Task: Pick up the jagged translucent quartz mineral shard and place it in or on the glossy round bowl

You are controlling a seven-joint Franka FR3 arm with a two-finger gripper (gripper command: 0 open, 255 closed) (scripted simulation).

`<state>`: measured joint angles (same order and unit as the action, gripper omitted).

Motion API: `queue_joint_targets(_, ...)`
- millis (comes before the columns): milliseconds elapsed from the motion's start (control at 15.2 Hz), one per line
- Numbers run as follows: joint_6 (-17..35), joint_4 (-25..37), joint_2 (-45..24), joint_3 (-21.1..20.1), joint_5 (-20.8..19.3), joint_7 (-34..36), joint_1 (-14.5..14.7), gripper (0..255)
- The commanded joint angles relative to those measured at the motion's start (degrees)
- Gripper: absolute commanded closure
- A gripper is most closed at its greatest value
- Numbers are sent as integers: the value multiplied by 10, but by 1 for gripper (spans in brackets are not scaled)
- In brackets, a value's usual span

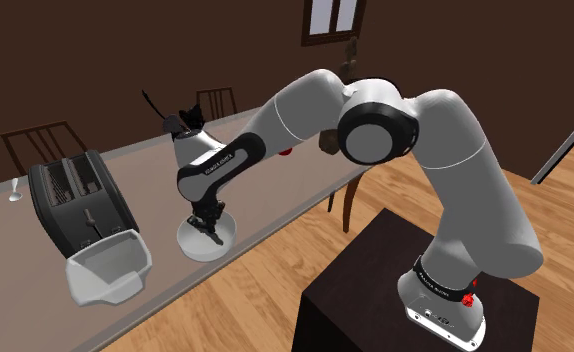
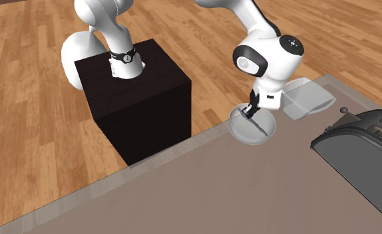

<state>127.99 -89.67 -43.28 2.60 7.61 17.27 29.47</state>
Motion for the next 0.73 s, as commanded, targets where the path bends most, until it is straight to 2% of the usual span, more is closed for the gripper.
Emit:
queue_joint_targets(0,2,1,-3,0,0,-1,-1,255)
queue_joint_targets(330,2,1,-3,0,0,-1,-1,255)
queue_joint_targets(396,2,1,-3,0,0,-1,-1,0)
queue_joint_targets(660,2,1,-3,0,0,-1,-1,0)
